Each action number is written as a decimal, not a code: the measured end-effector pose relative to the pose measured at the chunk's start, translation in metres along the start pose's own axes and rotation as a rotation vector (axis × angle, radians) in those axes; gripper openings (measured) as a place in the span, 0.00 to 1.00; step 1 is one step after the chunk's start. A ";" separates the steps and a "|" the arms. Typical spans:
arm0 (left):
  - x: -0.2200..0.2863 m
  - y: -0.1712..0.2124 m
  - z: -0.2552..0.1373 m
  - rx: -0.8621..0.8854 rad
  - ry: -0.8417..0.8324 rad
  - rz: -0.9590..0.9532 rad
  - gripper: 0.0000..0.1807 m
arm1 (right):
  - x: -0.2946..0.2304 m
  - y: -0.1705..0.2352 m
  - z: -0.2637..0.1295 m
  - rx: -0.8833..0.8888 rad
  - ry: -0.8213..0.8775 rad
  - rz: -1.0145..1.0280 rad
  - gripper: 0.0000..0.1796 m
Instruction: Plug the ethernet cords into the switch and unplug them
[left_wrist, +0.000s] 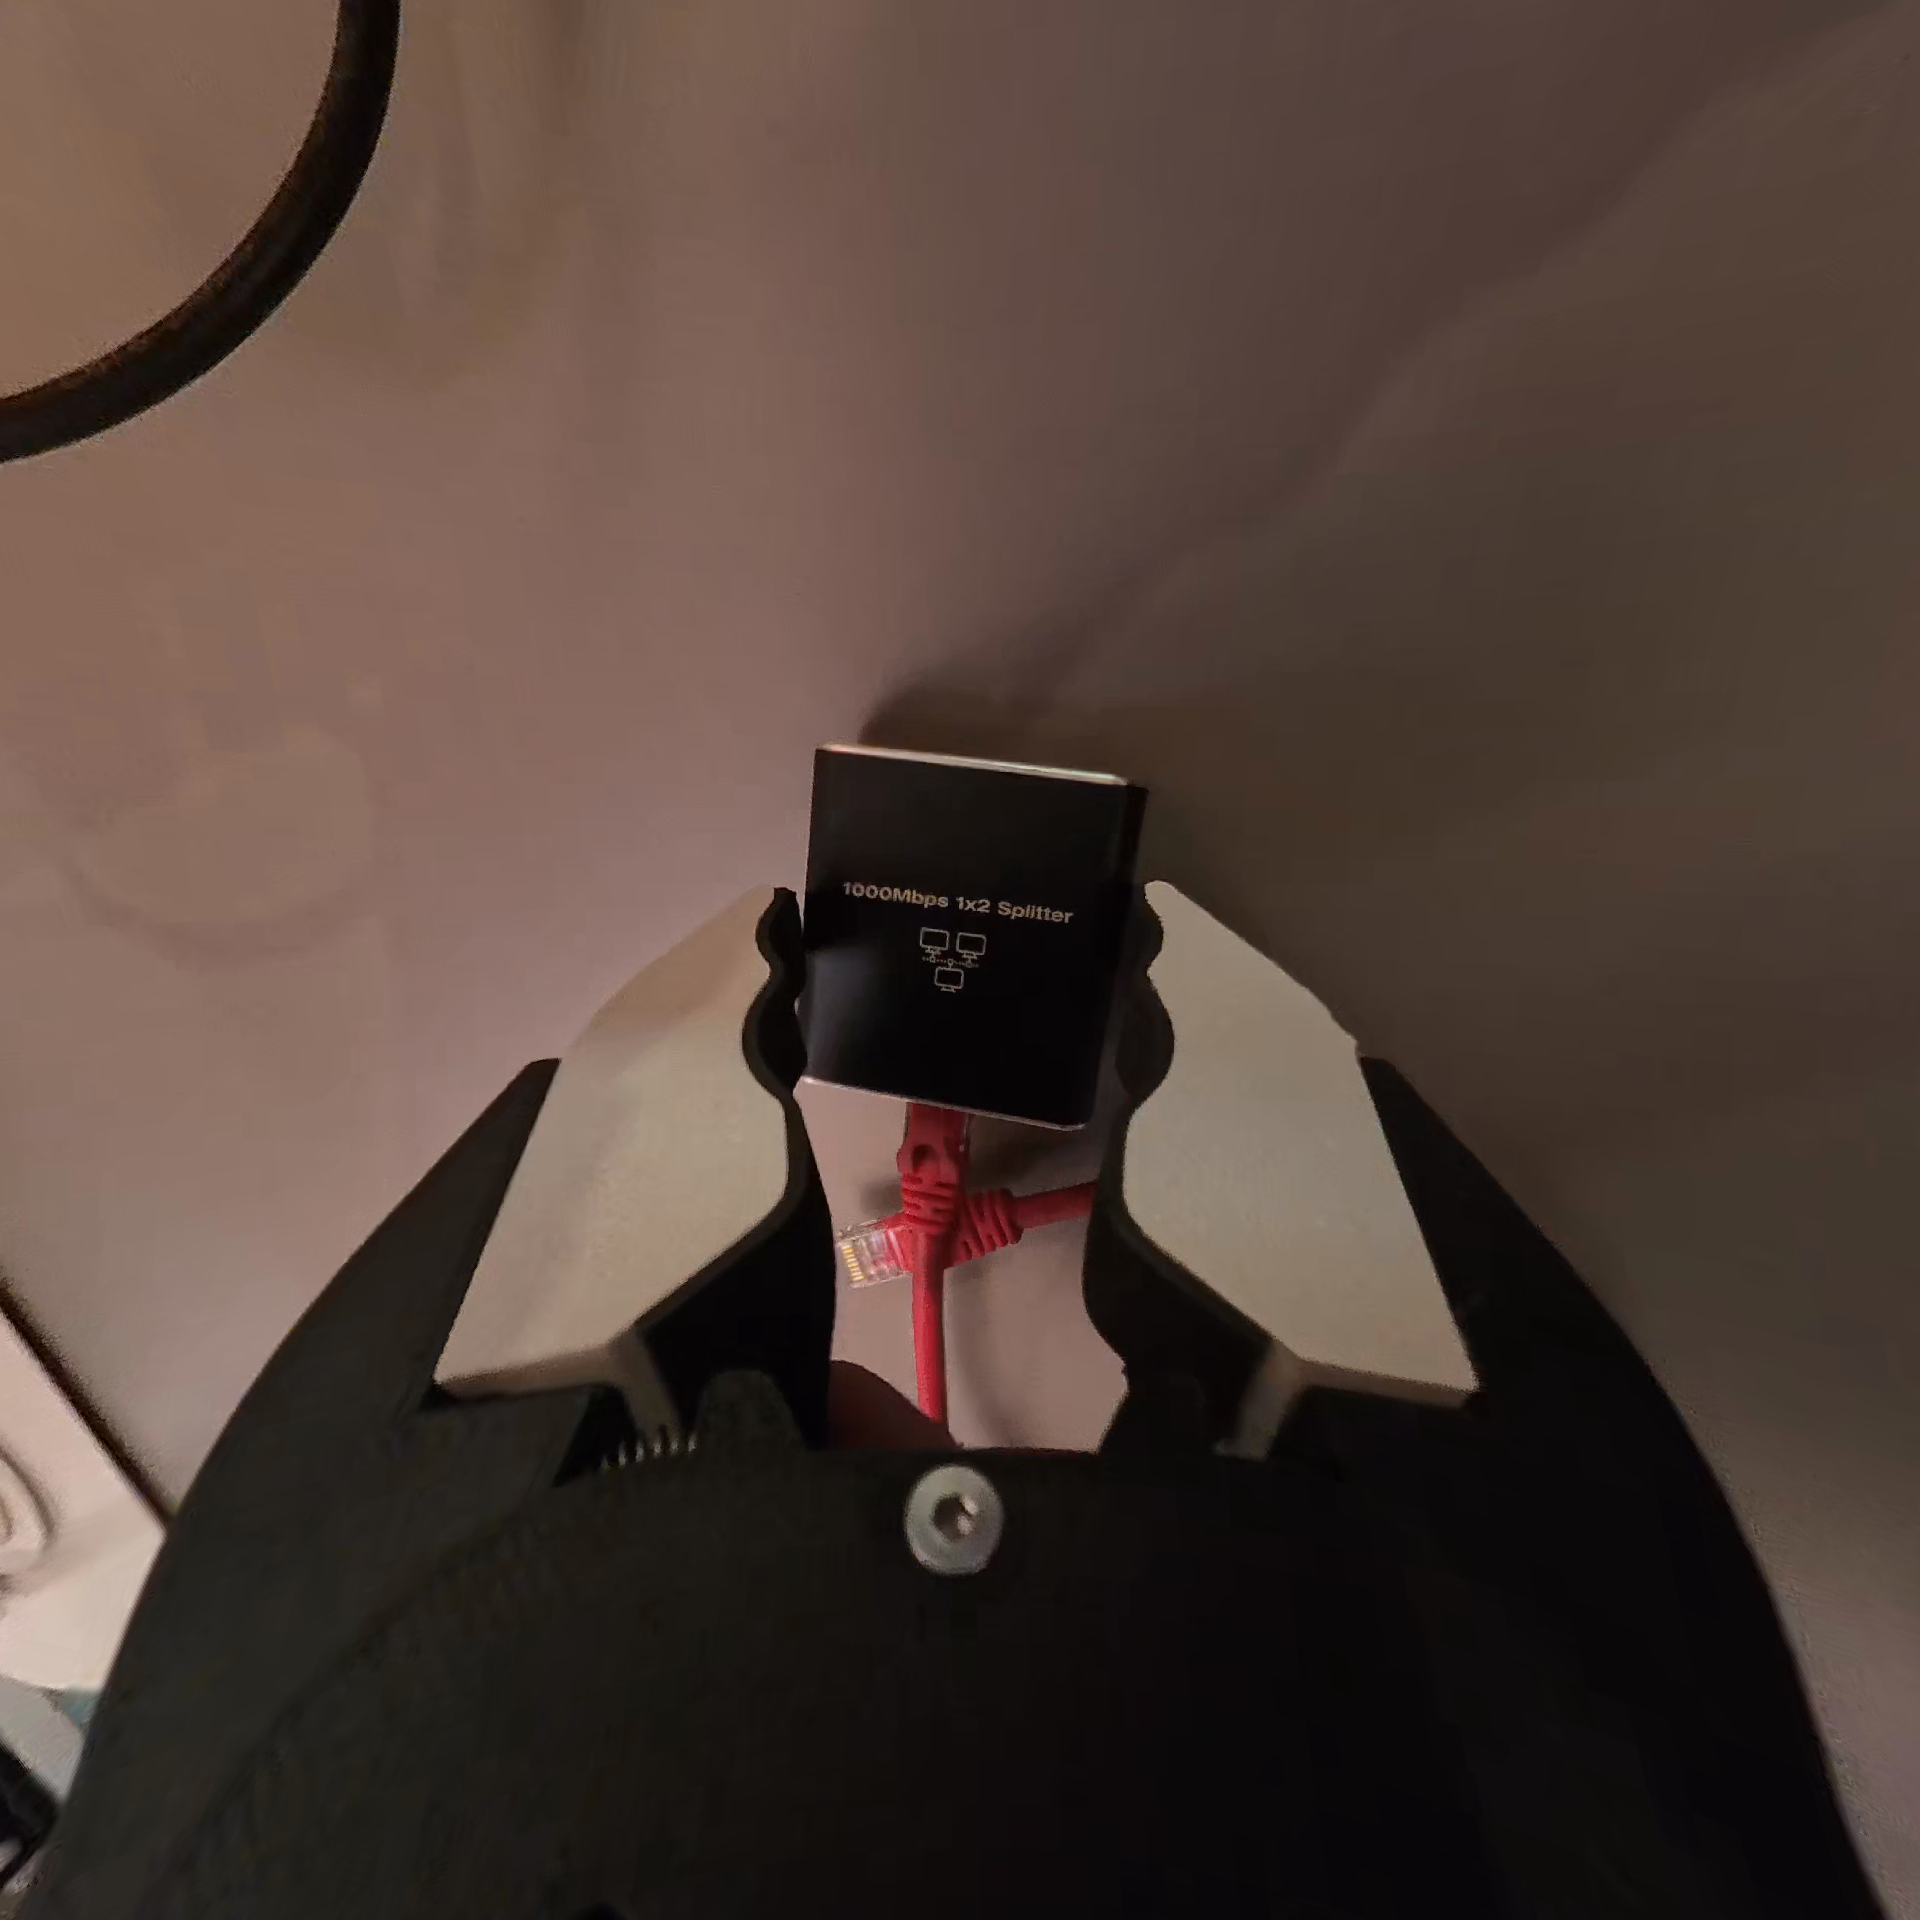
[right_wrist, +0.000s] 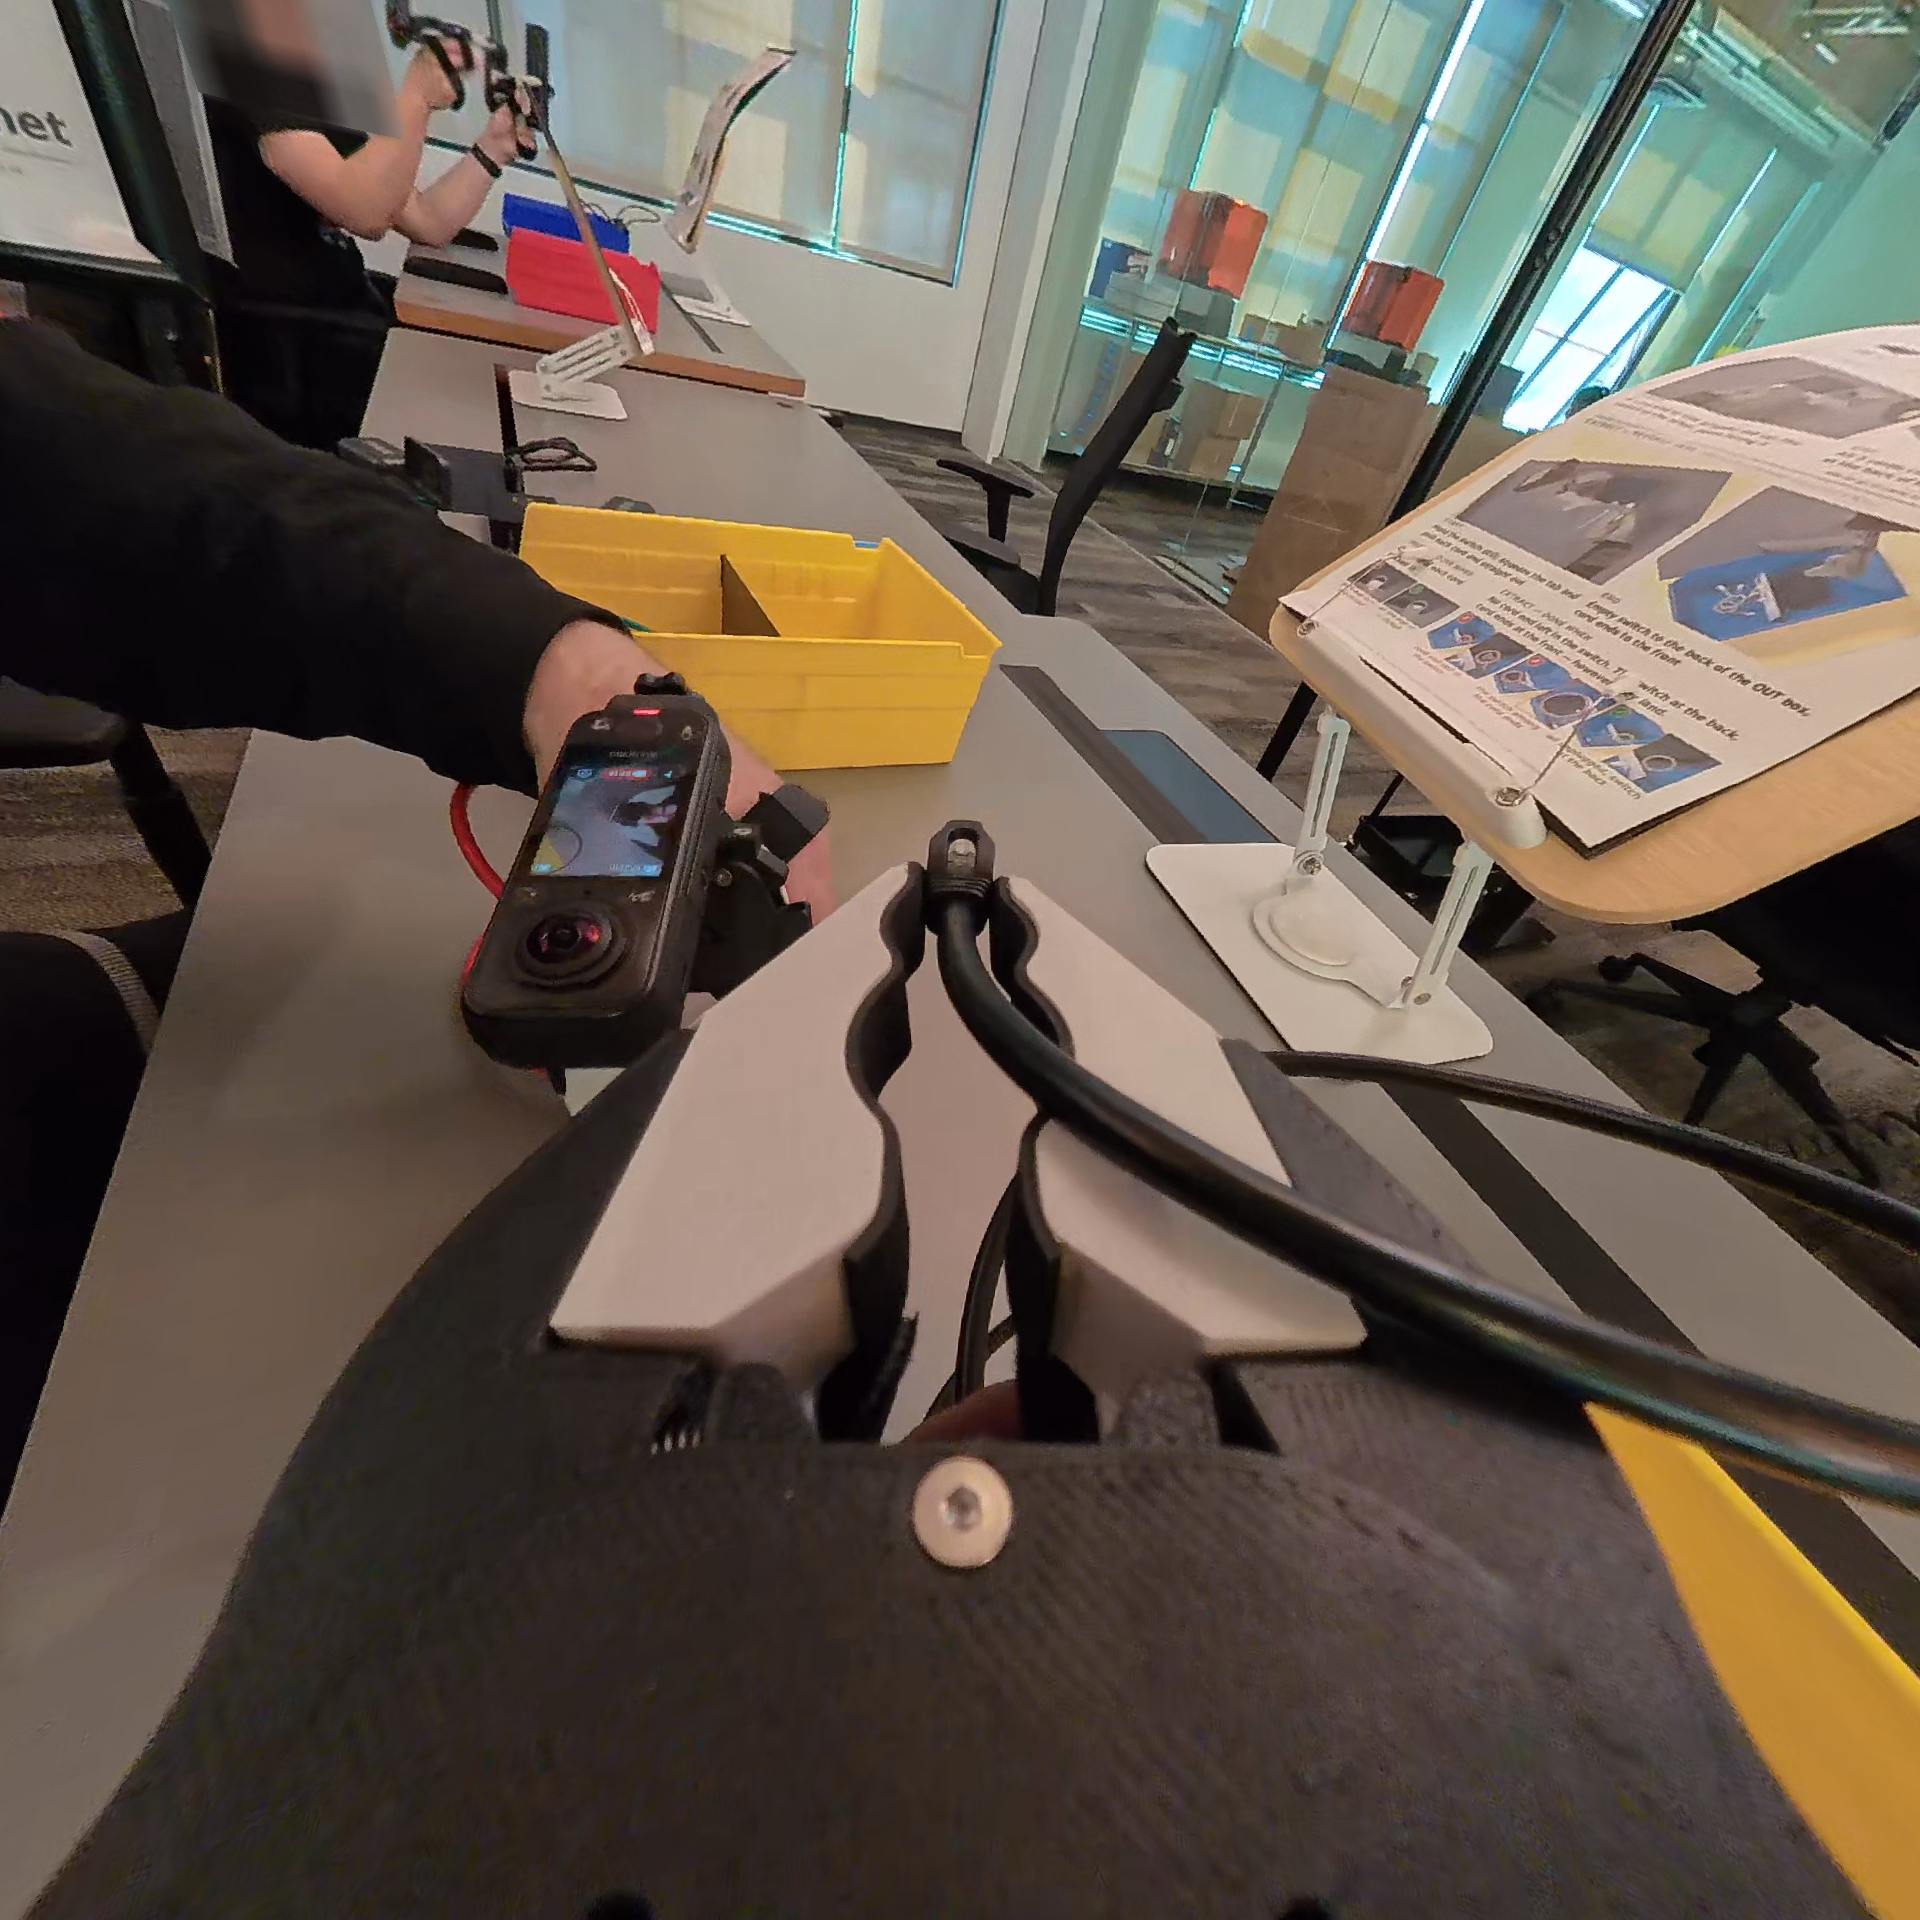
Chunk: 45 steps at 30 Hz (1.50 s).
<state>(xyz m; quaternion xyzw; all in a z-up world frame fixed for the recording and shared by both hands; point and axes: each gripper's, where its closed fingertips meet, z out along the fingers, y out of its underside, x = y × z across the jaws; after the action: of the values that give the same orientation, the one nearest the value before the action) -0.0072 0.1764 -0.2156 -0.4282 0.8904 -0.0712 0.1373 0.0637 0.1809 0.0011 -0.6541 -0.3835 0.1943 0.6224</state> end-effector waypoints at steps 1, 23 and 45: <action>-0.001 0.000 0.001 -0.015 -0.009 0.009 0.34 | 0.000 0.000 0.000 0.000 -0.001 0.001 0.05; -0.021 -0.016 -0.046 0.142 0.021 -0.049 0.32 | -0.009 0.007 0.001 -0.032 -0.054 -0.002 0.05; -0.042 -0.044 -0.103 0.366 -0.098 -0.089 0.32 | -0.039 0.056 0.028 -0.247 -0.163 -0.078 0.05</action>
<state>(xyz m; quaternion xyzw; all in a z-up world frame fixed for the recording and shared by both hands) 0.0191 0.1827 -0.0992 -0.4380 0.8349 -0.2170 0.2530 0.0332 0.1746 -0.0656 -0.6923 -0.4787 0.1739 0.5112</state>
